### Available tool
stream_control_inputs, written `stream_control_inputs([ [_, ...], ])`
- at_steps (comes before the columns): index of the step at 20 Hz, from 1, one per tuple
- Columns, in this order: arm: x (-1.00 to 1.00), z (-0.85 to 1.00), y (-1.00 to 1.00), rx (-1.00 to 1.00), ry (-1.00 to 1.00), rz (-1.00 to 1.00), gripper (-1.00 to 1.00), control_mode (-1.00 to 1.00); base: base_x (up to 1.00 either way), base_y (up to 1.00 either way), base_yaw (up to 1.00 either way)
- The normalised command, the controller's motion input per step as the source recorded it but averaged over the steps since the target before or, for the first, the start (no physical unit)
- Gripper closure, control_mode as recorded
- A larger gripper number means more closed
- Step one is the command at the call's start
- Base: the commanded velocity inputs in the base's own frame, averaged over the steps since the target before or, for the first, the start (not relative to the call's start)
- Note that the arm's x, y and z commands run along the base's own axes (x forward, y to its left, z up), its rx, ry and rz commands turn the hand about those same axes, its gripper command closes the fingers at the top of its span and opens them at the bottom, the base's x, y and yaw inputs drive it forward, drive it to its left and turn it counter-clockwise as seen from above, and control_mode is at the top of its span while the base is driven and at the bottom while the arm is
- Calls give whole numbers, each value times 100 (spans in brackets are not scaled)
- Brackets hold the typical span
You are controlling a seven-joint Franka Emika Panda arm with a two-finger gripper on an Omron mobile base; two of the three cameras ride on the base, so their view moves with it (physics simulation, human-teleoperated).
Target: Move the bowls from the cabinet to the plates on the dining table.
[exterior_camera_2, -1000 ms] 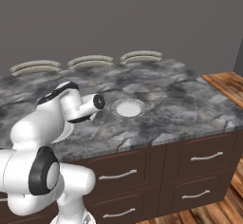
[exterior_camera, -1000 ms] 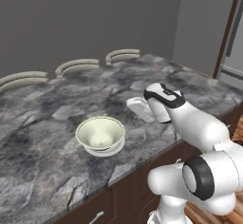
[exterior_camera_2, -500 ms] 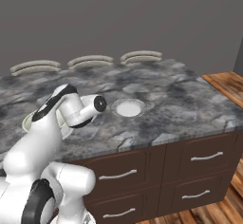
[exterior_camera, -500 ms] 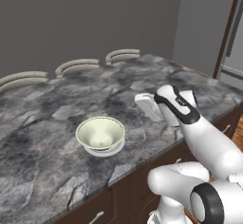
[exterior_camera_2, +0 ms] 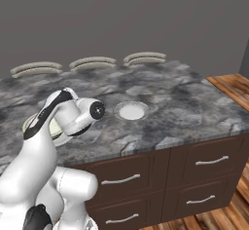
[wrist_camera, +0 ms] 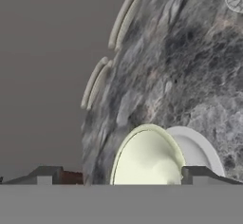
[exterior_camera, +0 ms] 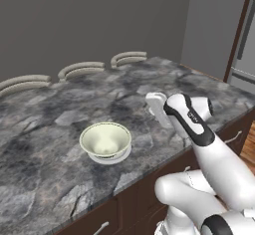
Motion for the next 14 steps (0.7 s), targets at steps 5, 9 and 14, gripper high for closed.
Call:
stream_control_inputs([
  [5, -12, 22, -15, 10, 11, -13, -100, -100, 0, 0, 0],
  [9, -37, 25, -29, 6, 9, -2, -100, -100, 0, 0, 0],
  [14, -43, 19, -26, 3, 10, 0, -100, -100, 0, 0, 0],
])
